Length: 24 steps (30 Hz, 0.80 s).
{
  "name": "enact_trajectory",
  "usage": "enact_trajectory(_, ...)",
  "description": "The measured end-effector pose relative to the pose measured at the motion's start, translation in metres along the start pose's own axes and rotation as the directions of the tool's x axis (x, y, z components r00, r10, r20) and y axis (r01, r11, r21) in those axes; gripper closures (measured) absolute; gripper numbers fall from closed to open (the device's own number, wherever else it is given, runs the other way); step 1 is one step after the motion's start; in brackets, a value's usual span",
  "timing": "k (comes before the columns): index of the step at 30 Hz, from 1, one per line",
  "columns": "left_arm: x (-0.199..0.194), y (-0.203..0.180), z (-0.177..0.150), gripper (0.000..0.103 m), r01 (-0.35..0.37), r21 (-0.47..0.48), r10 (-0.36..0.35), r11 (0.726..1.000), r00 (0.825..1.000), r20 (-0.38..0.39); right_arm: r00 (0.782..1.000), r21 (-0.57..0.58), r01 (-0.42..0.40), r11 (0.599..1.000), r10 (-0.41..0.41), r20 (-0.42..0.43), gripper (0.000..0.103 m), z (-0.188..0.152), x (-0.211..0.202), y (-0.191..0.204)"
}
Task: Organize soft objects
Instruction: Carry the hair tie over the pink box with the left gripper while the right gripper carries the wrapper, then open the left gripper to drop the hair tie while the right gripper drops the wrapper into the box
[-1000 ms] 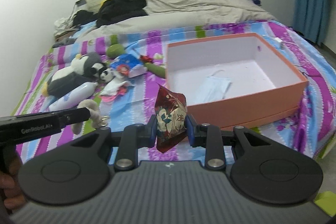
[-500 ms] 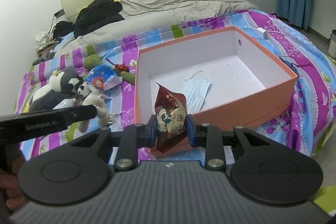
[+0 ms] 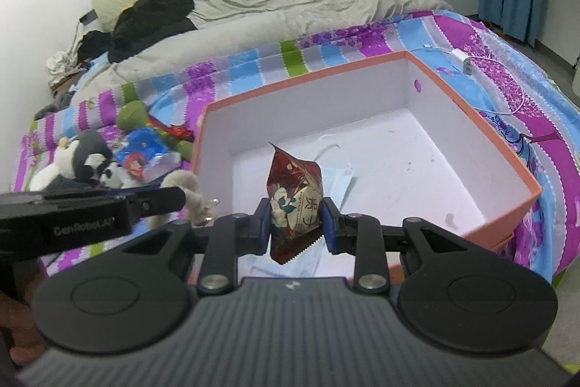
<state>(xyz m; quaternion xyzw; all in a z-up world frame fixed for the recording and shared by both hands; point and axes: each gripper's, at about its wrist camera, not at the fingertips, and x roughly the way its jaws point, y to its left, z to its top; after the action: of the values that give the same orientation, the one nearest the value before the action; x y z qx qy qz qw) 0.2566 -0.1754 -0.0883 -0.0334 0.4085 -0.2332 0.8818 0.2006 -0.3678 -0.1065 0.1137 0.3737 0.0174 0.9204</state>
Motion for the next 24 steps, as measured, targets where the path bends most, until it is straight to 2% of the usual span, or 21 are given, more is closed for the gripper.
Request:
enact_trajectory(7, 0.060, -0.003, 0.026, 0.084, 0.009, 0.014, -0.008, 1.000, 0.998, -0.057, 0.996, 0.019, 0.049, 0.999, -0.047, -0.072, 0.070, 0.010, 0.051, -0.026)
enact_trajectory(12, 0.088, -0.005, 0.033, 0.083, 0.017, 0.020, -0.016, 1.000, 0.997, -0.081, 0.991, 0.053, 0.063, 0.997, -0.056, -0.123, 0.068, 0.011, 0.077, -0.041)
enact_trajectory(14, 0.097, -0.005, 0.034, 0.073, 0.010, 0.026, -0.007, 1.000, 0.996, -0.090, 0.986, 0.066, 0.080, 0.995, -0.069, -0.151, 0.064, 0.010, 0.085, -0.047)
enact_trajectory(16, 0.104, -0.007, 0.034, 0.056, 0.008, 0.032, -0.005, 0.999, 0.994, -0.108, 0.984, 0.086, 0.087, 0.993, -0.072, -0.161, 0.056, 0.008, 0.089, -0.053)
enact_trajectory(19, 0.107, -0.010, 0.031, 0.055, 0.012, 0.039, -0.008, 0.999, 0.994, -0.111, 0.982, 0.091, 0.100, 0.991, -0.084, -0.167, 0.054, 0.007, 0.089, -0.057)
enact_trajectory(24, 0.097, -0.015, 0.028, 0.055, 0.016, 0.039, -0.012, 0.999, 0.996, -0.093, 0.987, 0.090, 0.077, 0.993, -0.064, -0.146, 0.054, 0.007, 0.079, -0.054)
